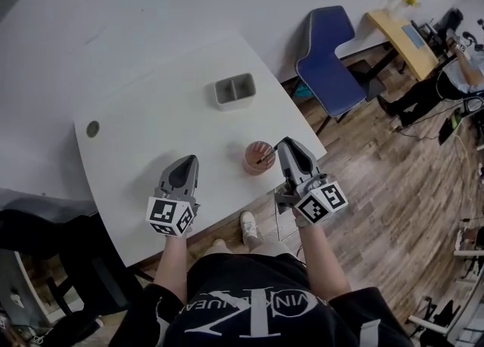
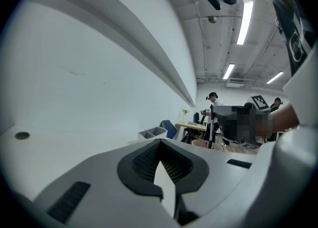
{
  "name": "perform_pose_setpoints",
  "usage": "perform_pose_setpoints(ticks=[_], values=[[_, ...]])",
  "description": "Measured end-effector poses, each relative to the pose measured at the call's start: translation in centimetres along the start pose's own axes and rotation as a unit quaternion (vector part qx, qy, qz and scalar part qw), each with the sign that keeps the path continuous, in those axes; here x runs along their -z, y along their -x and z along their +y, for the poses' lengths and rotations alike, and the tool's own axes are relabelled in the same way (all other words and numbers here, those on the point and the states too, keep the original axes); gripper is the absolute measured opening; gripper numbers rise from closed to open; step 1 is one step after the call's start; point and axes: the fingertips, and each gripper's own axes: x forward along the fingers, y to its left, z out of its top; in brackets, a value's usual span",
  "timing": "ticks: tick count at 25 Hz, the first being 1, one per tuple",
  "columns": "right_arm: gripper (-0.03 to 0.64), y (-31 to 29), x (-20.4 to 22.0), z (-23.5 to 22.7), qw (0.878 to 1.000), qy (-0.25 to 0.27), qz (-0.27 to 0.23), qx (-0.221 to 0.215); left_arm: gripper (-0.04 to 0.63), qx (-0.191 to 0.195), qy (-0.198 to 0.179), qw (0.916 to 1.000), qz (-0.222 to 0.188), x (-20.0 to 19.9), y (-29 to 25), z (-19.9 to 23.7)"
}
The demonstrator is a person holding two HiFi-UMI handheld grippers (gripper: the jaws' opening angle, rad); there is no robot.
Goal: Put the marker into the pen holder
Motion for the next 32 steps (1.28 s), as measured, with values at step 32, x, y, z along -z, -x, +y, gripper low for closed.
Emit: perform_pose_setpoints(ticks=[32], values=[[0.059,-1.4,7.2,-1.5,0.997,0.003,0.081,-0.01,0.012,-0.053,0.017,0.9979,0.033,3.6,2.1,2.7]])
